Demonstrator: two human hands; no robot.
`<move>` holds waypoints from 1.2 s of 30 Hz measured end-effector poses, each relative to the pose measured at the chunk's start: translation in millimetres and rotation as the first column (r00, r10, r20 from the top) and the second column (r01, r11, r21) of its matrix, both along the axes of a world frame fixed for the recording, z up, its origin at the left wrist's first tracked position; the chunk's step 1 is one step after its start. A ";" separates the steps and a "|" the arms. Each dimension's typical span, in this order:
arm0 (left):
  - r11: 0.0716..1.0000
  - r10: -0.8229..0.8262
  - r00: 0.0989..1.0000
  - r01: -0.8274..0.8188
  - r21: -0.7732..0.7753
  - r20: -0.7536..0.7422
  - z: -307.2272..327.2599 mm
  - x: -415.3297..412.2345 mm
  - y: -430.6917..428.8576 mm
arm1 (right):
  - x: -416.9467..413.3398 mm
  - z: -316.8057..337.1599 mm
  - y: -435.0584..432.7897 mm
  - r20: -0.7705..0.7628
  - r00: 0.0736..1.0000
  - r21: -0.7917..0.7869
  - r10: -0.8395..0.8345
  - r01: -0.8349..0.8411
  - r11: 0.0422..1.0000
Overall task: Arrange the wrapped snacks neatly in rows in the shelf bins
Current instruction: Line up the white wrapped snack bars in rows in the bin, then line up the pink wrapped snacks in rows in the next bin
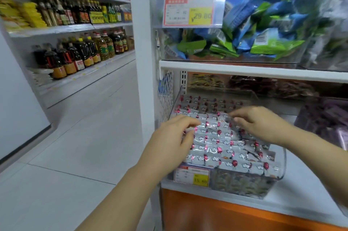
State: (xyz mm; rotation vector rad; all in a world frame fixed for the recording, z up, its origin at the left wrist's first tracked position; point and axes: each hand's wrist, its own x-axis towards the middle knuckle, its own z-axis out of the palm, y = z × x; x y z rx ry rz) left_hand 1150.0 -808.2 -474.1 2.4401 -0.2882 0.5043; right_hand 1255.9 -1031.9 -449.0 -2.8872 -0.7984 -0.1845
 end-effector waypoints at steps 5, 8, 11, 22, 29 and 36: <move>0.959 -0.083 0.975 0.134 0.250 -0.204 -7.1 34.1 -39.9 | -25.5 -14.4 -52.4 0.094 0.992 0.066 -0.089 0.083 0.994; 0.884 -0.049 0.924 0.217 0.413 -0.380 -12.8 55.0 -61.9 | -37.4 -24.0 -63.3 -0.025 0.997 0.244 -0.079 0.083 0.966; 0.826 0.018 0.893 0.240 0.510 -0.450 -14.8 71.2 -72.7 | -40.2 -32.2 -64.5 -0.097 0.993 0.352 -0.072 0.102 0.930; 0.773 0.188 0.888 0.131 0.621 -0.420 -14.1 104.9 -90.5 | -34.5 -35.7 -69.8 -0.106 0.994 0.401 -0.030 0.071 0.913; 0.843 0.138 0.914 0.094 0.530 -0.381 12.5 89.8 -106.7 | -58.1 -28.0 -105.3 0.027 0.986 0.392 -0.162 0.139 0.909; 0.931 -0.056 0.964 0.144 0.335 -0.259 7.5 52.9 -163.1 | -69.5 -31.8 -173.9 0.206 0.806 0.087 -0.555 0.550 0.830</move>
